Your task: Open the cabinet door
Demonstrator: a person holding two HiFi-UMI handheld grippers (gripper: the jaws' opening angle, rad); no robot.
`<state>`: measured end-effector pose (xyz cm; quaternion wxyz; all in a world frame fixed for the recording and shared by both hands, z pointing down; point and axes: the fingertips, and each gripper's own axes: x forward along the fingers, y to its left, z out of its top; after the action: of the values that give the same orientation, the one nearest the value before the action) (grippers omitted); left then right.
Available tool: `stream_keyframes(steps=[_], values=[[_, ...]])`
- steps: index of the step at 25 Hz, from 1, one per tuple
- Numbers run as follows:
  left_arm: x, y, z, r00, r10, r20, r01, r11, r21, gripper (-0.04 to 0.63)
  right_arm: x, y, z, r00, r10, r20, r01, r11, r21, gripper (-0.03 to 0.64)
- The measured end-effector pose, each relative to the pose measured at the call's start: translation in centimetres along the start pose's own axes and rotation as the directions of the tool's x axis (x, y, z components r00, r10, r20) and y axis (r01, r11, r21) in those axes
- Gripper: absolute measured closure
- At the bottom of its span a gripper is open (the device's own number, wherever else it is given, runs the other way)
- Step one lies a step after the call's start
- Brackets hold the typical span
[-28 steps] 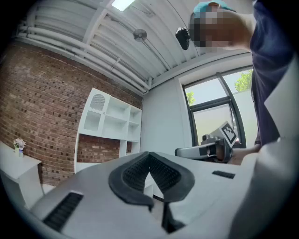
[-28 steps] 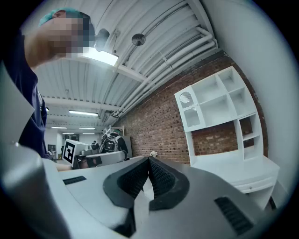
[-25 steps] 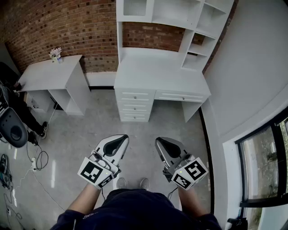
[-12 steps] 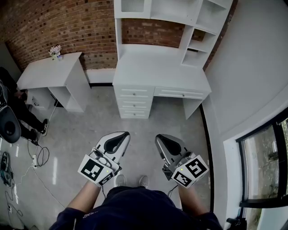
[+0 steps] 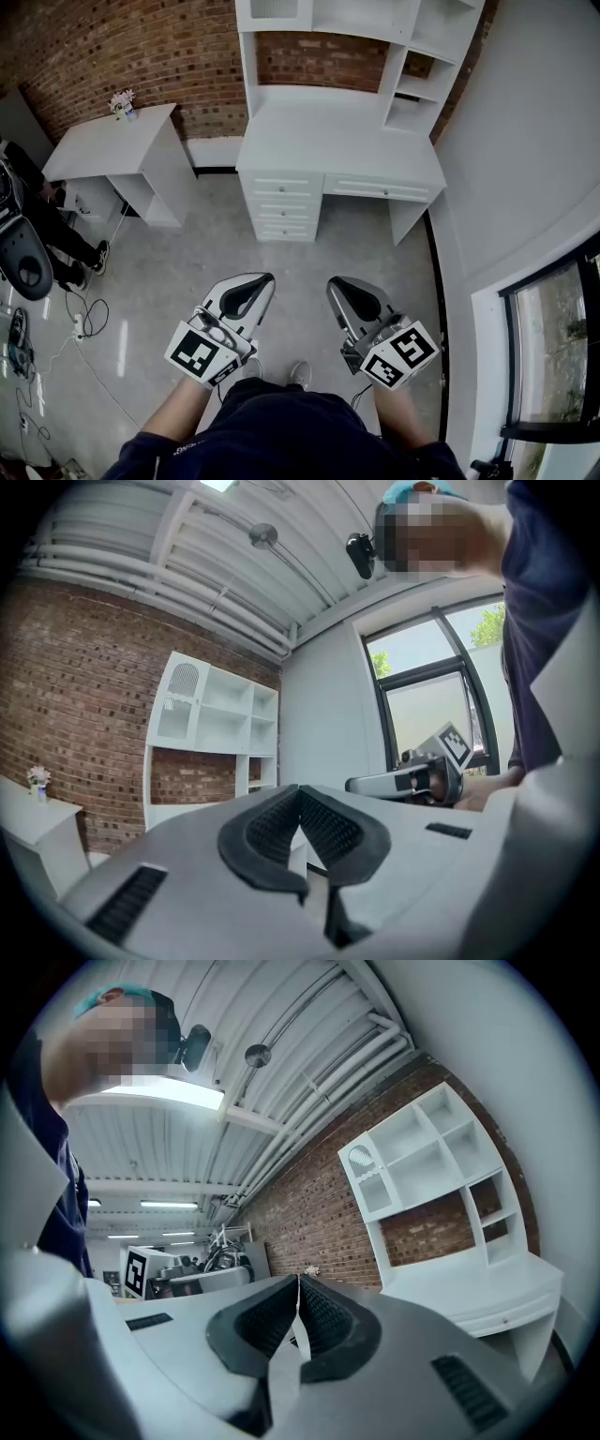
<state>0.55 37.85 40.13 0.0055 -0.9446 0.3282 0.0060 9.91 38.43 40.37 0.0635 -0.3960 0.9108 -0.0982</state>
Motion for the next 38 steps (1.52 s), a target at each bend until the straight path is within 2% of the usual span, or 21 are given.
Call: stream_keyframes(steps=[11, 20, 28, 38], values=[[0.7, 0.4, -0.6, 0.999, 0.034, -0.009, -0.034, 0.999, -0.012, 0.588, -0.2, -1.3, -0.3, 1.000, 0.014, -0.020, -0.013, 1.000, 0.014, 0.591], [1.7, 3.0, -0.7, 0.999, 0.048, 0.000, -0.047, 0.999, -0.020, 0.588, 1.9, -2.7, -0.2, 0.999, 0.014, -0.037, -0.014, 1.000, 0.011, 0.591], [3.4, 8.4, -1.2, 0.999, 0.037, 0.009, -0.037, 0.999, -0.035, 0.588, 6.9, -4.7, -0.1, 0.999, -0.004, -0.046, 0.004, 1.000, 0.008, 0.591], [5.7, 17.6, -0.8, 0.999, 0.007, 0.031, -0.006, 0.999, -0.036, 0.588, 15.6, -7.2, 0.6, 0.999, -0.031, -0.040, 0.031, 1.000, -0.002, 0.591]])
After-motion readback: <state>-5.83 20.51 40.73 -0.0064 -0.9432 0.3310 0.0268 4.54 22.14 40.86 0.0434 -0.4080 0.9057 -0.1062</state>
